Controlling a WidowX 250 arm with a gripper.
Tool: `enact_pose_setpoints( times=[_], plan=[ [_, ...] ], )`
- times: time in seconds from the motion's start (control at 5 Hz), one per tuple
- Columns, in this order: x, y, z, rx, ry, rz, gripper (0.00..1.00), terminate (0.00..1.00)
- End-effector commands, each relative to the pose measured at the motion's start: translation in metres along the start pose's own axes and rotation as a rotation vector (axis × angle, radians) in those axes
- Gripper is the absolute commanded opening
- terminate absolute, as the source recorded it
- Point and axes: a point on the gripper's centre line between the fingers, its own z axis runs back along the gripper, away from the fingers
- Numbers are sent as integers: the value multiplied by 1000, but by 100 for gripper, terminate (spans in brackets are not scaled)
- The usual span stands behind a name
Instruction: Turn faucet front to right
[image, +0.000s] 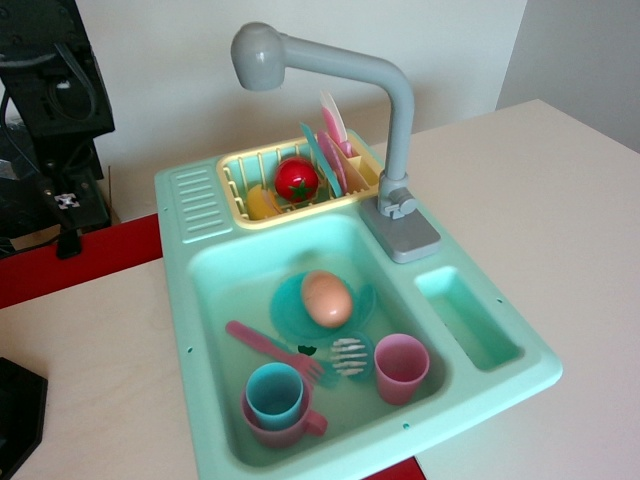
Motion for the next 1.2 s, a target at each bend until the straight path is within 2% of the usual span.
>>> enact_pose_setpoints(
  times=[0.0,0.2,0.6,1.0],
  plan=[
    [0,0,0,0,0,0,100,0],
    [24,13,0,-34,0,29,100,0],
    [55,34,-10,-35,23,58,100,0],
    [98,23,-10,-26,25,-11,100,0]
  ],
)
